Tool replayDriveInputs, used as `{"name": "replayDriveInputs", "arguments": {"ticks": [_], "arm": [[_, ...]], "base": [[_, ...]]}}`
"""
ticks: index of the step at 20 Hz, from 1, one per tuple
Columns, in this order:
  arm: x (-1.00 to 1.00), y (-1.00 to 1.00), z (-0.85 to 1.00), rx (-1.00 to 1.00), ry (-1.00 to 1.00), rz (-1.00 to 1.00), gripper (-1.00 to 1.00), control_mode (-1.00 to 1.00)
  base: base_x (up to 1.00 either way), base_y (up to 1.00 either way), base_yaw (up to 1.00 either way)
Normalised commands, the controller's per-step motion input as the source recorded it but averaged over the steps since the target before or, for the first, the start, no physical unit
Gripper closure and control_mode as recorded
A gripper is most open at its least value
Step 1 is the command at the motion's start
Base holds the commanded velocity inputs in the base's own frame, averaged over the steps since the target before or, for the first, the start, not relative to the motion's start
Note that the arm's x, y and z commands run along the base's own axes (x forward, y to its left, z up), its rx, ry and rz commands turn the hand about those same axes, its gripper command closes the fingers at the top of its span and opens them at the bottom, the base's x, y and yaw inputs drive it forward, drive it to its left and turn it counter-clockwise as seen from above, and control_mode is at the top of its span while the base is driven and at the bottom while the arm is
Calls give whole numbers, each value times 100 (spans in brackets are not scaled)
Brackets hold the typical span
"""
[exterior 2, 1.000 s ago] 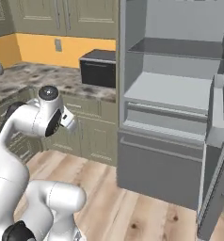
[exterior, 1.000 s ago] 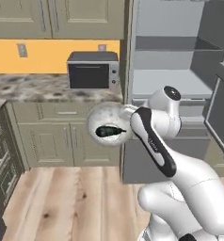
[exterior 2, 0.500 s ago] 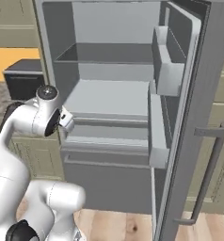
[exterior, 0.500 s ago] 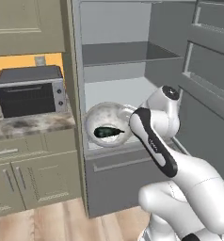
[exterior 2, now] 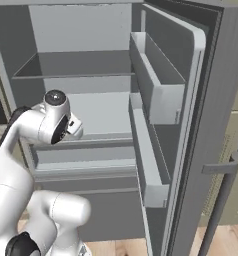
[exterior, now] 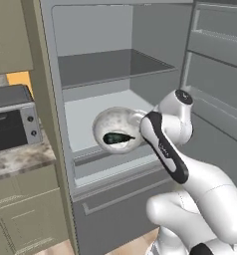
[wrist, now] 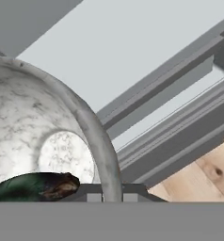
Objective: Move the mug from next to the sink to the open cabinet. Then, move the bowl with the eggplant to the fridge to clear the area for faucet cleaning.
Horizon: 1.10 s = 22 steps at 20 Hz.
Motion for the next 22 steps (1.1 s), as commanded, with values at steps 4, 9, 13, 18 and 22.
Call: {"name": "replayDriveInputs", "arguments": {"ticks": [4,9,13,18,22], "arm": [[37,-10,26,8,0,-13,100,-100],[59,3,94,31,0,-23,100,-100],[-6,1,100,37,0,-13,100,-100],[-14,7,50,4,-20,-5,100,-100],[48,37,78,0,-9,-21,100,-100]], "base": [[15,-18,-9],[0,0,0],[0,0,0],[0,0,0],[0,0,0]]}}
